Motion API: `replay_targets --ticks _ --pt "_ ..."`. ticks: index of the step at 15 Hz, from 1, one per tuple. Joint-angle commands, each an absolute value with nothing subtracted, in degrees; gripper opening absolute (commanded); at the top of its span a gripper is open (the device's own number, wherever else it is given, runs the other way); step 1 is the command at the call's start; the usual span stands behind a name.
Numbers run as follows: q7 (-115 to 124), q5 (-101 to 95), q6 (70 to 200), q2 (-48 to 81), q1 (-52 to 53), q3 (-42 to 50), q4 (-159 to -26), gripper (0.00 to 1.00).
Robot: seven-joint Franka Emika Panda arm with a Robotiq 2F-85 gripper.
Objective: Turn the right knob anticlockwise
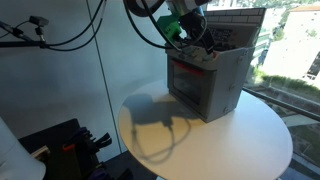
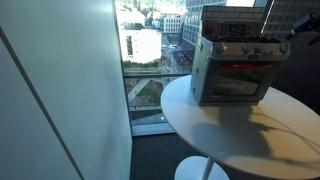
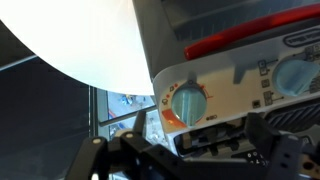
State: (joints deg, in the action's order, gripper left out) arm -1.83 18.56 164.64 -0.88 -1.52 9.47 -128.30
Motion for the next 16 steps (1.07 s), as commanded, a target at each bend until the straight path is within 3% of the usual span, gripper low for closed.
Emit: replay_targets --ticks 1,16 --pt "1.43 16.80 155.76 -5.76 -3.27 8.08 -129.57 1.00" --pt "7.09 12.04 111.06 -18.01 -5.54 7.70 -126.03 1.00"
